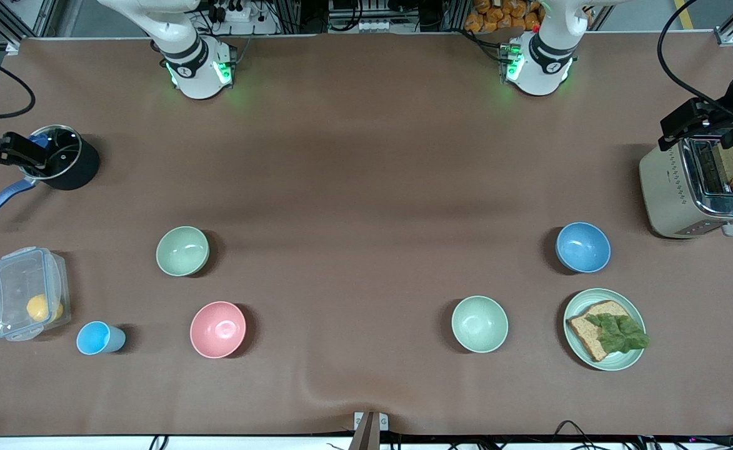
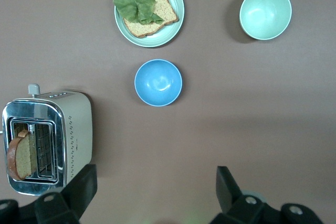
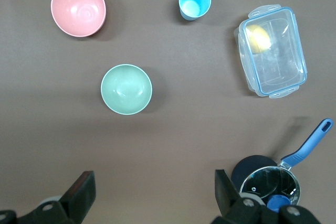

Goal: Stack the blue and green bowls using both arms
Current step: 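Reach the left gripper to the blue bowl while the right gripper reaches the green bowl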

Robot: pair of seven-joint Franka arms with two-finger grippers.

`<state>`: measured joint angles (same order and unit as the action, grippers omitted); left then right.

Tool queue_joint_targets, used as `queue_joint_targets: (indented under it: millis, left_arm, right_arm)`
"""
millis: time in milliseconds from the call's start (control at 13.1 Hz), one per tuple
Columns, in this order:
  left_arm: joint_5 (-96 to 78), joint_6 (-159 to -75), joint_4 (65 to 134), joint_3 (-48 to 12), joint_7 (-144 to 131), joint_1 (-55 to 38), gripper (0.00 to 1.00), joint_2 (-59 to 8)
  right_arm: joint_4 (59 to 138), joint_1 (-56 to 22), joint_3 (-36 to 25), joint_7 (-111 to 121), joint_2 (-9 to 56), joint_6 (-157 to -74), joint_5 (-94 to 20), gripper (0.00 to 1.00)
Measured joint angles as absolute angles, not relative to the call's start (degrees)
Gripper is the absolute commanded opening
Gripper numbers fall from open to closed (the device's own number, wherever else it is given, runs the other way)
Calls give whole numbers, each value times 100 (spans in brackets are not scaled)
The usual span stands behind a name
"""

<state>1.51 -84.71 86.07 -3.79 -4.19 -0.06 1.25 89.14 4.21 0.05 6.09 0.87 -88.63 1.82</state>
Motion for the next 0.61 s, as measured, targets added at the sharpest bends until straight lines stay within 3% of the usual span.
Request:
queue_joint_targets:
  millis: [459,612]
  left_arm:
    - [152,-8482,8675,-331,-406,204,100,-55]
    - [152,-8956,9073,-321,-385,331,100,-321]
  right_arm:
    - [8902,478,-10,573,81,-8702,182,100]
    - [8912,478,-8,573,81,-8659,182,100]
